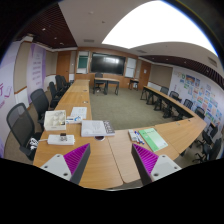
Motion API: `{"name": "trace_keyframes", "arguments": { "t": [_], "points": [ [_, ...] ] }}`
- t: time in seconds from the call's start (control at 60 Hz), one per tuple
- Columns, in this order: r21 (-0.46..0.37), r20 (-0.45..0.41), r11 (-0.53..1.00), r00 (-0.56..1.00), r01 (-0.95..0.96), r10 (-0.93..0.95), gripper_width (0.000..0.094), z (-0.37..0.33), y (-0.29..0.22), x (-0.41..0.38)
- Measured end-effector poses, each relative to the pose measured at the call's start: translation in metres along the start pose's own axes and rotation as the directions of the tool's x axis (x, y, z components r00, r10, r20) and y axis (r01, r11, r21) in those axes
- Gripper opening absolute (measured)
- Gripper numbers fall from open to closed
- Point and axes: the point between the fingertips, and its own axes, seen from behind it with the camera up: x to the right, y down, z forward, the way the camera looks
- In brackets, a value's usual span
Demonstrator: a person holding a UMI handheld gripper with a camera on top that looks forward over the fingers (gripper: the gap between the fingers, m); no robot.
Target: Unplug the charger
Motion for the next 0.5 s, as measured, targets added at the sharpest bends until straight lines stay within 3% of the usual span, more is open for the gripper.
{"name": "trace_keyframes", "arguments": {
  "t": [0.133,0.367,0.5],
  "points": [
    [-0.034,0.013,0.999,1.000,-0.007,0.007,0.0858,0.012,0.027,-0.013],
    [-0.139,0.069,0.990,0.998,0.010,-0.001,0.0859,0.045,0.119,-0.064],
    [-0.119,0.145,0.992,0.989,0.048,-0.030,0.0856,0.076,0.149,-0.125]
  ]
}}
